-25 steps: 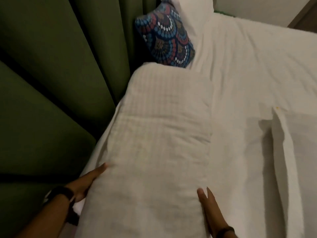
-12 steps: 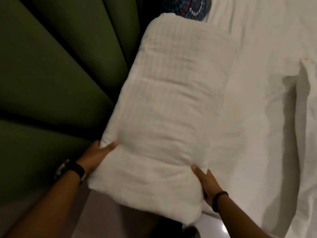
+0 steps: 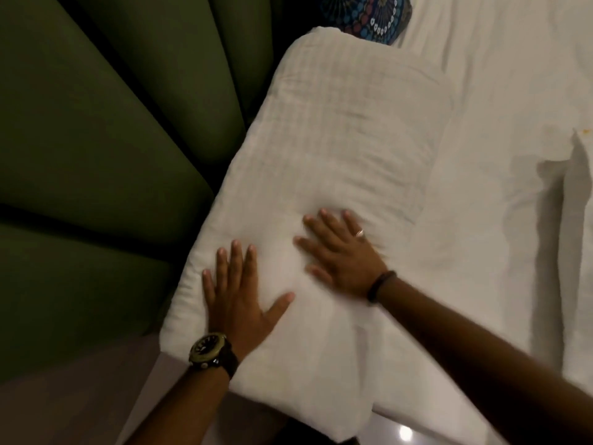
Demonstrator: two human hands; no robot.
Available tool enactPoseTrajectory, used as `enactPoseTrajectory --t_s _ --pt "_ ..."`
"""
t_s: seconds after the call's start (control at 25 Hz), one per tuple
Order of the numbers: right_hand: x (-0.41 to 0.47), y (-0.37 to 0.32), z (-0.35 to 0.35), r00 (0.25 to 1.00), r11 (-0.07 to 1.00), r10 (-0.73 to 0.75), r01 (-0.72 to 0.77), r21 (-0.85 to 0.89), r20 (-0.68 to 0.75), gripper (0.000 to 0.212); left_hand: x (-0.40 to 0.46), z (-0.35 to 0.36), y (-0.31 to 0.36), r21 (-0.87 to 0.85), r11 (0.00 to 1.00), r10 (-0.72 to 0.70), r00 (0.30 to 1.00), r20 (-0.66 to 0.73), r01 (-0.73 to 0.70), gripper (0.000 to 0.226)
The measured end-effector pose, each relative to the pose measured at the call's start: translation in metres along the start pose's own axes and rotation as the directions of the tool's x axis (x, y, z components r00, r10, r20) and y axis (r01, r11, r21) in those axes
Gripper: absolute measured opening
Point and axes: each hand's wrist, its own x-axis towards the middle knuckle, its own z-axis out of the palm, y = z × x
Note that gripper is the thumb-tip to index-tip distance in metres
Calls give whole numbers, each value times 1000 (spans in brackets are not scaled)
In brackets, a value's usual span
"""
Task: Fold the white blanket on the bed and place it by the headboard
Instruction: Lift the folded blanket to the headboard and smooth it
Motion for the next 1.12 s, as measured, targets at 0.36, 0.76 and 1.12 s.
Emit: enactPoseTrajectory --t_s 0.36,0.76,1.12 --pt "116 62 -11 981 979 193 -191 -68 30 71 36 3 5 -59 993 -106 994 -2 105 121" --pt "264 196 -23 816 817 541 -451 -359 205 101 111 29 -6 -21 996 -88 996 -1 87 120" --pt "61 124 -48 742 695 670 -636 335 18 74 99 -4 33 -94 972 -211 976 47 214 110"
